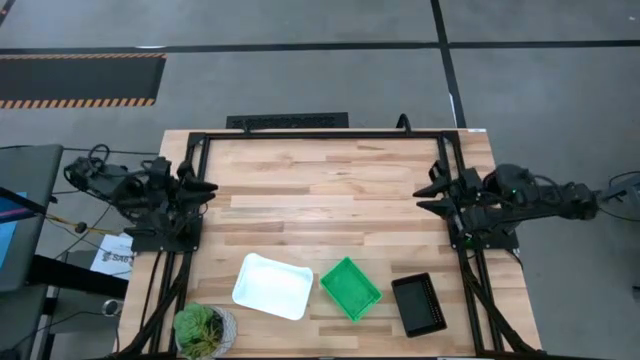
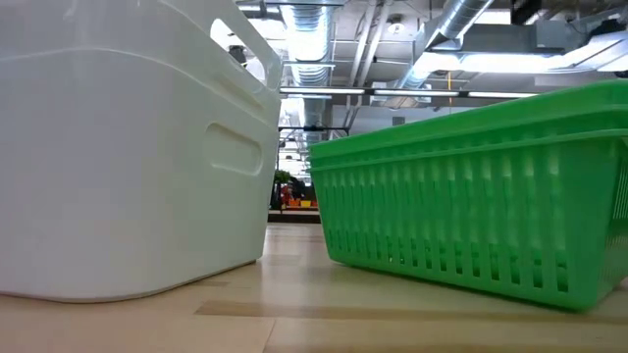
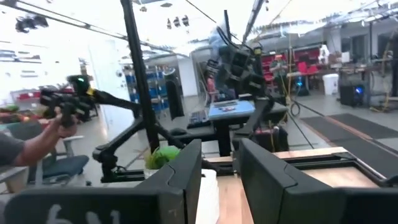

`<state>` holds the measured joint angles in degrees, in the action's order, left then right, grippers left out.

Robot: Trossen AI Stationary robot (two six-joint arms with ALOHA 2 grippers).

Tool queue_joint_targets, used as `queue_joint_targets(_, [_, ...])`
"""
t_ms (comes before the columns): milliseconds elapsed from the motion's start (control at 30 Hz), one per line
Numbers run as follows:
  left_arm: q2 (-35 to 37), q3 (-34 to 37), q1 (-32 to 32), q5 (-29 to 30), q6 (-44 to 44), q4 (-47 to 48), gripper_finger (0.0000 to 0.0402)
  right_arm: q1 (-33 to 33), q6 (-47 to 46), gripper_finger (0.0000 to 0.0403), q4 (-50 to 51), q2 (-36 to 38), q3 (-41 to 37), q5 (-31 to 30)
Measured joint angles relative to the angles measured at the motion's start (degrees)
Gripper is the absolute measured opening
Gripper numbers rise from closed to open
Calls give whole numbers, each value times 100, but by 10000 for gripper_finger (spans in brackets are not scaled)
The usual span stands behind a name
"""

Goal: Stack baskets by color
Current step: Return to Home Position

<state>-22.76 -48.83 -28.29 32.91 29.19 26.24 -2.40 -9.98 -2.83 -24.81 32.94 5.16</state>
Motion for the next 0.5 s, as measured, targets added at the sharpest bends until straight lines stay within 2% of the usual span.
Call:
queue_joint_targets(267, [1480, 1540, 0, -118, -89, -1053, 122, -1, -207, 129, -664, 1390, -1360, -53])
queue_joint_targets(400, [2270, 2063, 0, -127, -87, -1130, 122, -1, -216, 128, -684, 2100, -1807, -56])
queue_joint_targets(500, [2243, 2229, 2, 60, -175, -1063, 122, 1, -218, 129, -726, 2476, -2124, -58])
